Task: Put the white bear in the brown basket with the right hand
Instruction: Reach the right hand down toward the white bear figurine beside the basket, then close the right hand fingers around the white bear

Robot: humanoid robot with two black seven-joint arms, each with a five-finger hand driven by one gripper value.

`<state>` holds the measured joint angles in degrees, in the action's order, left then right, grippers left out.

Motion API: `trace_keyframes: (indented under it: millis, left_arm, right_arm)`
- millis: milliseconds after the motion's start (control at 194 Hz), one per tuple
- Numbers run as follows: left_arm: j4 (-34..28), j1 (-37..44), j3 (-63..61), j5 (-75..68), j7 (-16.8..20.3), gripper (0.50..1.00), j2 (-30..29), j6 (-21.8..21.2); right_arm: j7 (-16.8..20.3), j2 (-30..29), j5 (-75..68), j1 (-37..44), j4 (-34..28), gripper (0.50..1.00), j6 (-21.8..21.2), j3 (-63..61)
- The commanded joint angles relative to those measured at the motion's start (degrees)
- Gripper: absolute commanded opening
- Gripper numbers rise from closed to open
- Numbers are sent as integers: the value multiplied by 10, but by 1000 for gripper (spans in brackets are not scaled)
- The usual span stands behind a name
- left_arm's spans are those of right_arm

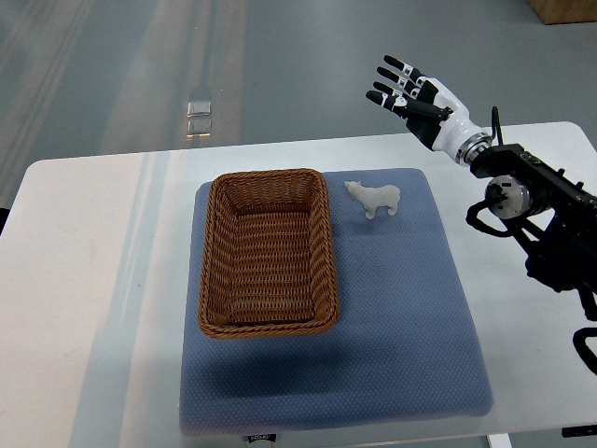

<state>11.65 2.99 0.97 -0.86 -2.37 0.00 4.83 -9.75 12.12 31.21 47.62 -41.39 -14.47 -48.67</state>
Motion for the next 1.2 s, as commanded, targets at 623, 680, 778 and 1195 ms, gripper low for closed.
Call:
trace_keyframes:
  millis: [623, 680, 778, 1195]
  left_arm:
    - [14, -2, 0, 0, 0, 1000, 0, 1]
    - [14, -1, 1, 0, -1, 1000, 0, 1]
    - [14, -1, 1, 0, -1, 1000, 0, 1]
    - [14, -2, 2, 0, -1, 1000, 0, 1]
  right_arm:
    - [274, 76, 244, 303, -50, 930, -123, 390]
    - [274, 69, 248, 287, -47, 928, -122, 391]
    - [274, 52, 250, 266, -45, 928, -102, 392]
    - [271, 5, 270, 214, -16, 921, -46, 410]
